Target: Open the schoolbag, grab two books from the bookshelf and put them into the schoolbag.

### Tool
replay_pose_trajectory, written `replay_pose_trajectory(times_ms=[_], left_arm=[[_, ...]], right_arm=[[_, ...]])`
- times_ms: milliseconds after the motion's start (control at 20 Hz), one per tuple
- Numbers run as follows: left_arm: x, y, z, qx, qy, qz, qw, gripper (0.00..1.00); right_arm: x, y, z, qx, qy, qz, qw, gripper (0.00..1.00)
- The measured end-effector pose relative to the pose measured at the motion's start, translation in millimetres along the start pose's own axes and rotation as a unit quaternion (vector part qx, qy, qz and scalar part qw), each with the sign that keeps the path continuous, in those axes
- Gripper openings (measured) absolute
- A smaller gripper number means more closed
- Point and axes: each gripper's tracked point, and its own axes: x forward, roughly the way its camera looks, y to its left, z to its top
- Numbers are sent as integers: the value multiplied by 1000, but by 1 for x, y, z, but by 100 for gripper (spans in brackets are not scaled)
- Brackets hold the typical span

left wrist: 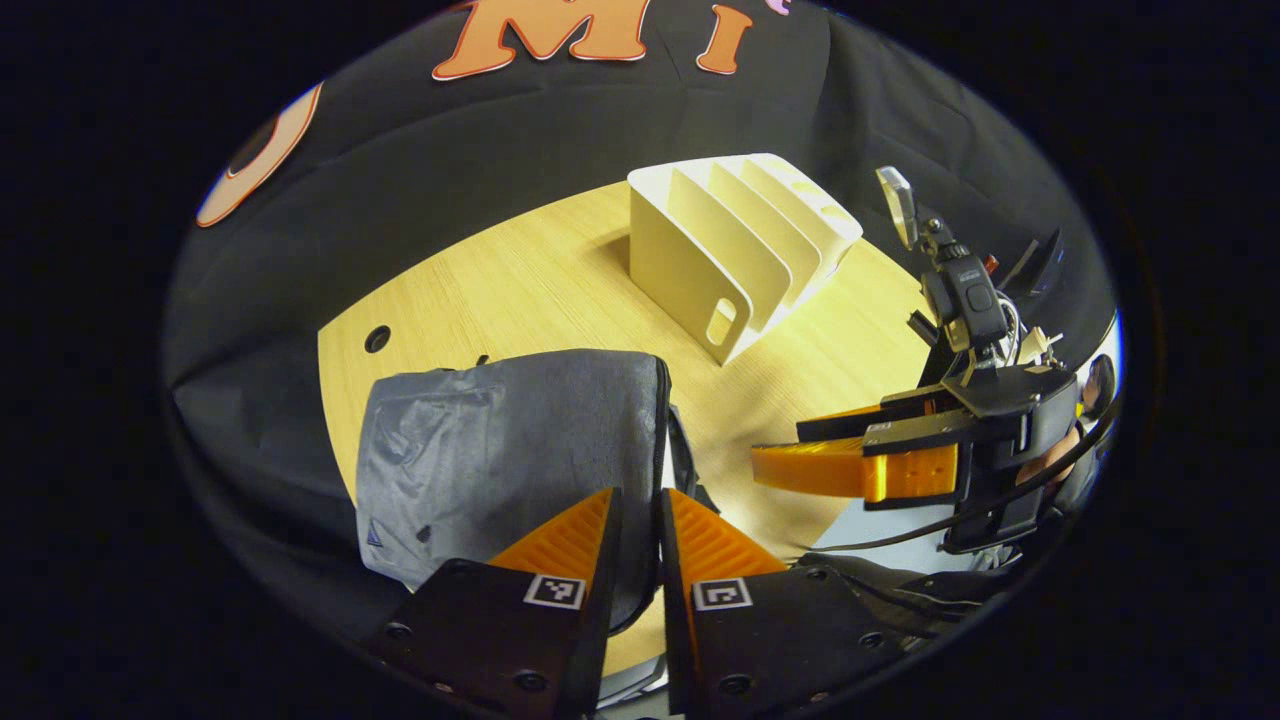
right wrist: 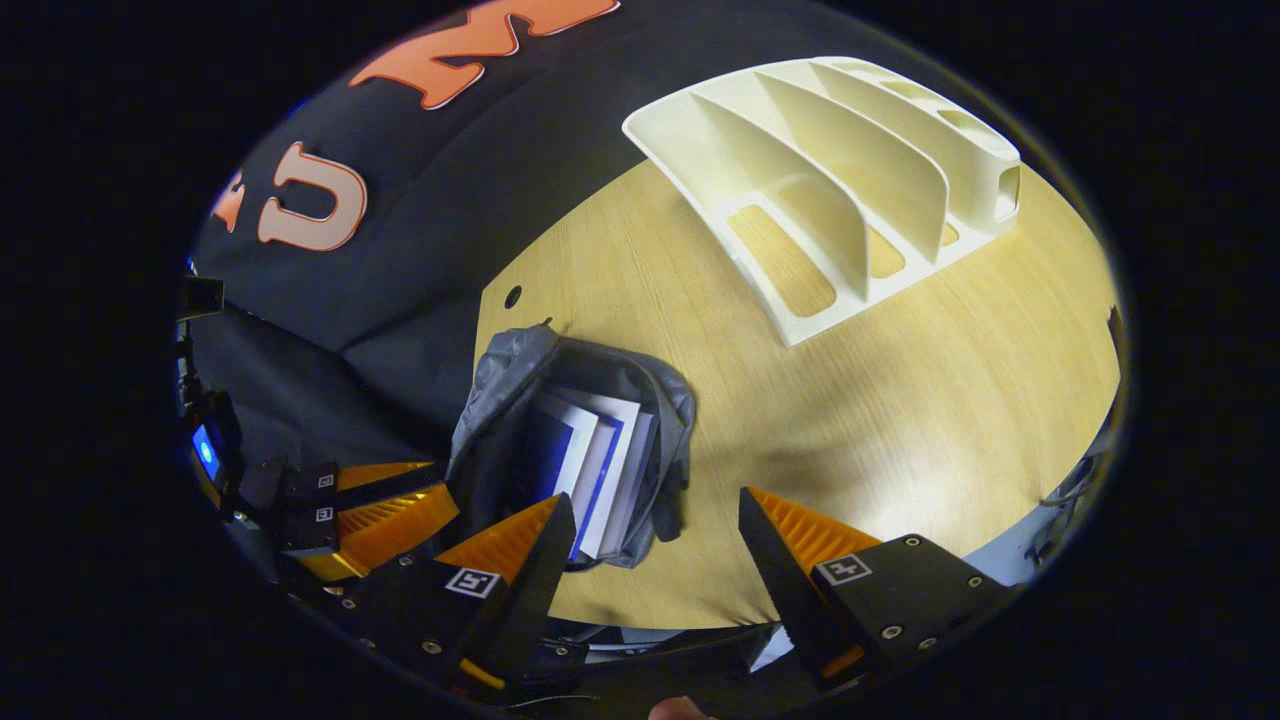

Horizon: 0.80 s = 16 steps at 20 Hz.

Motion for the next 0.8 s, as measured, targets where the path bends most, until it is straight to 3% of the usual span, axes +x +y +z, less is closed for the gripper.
replay_pose_trajectory(times_ms=[100,150,350,450,600,700,800], left_arm=[[7,-13,-1,-10,-2,11,1000,35],[6,-23,1,-19,-9,17,1000,52],[7,-65,27,-37,-65,41,996,92],[4,-85,45,-46,-101,54,992,92],[-14,-121,93,-65,-196,87,974,95],[-26,-130,115,-67,-240,98,963,94],[-35,-132,140,-69,-310,123,940,97]], right_arm=[[-14,-18,12,-12,-15,-12,1000,98],[-28,-27,24,-20,-33,-18,999,98],[-71,-46,65,-62,-106,-39,992,98],[-94,-49,89,-88,-145,-53,984,98],[-145,-65,144,-157,-242,-92,953,98],[-166,-72,160,-182,-274,-105,938,98],[-193,-78,187,-209,-321,-116,916,98]])
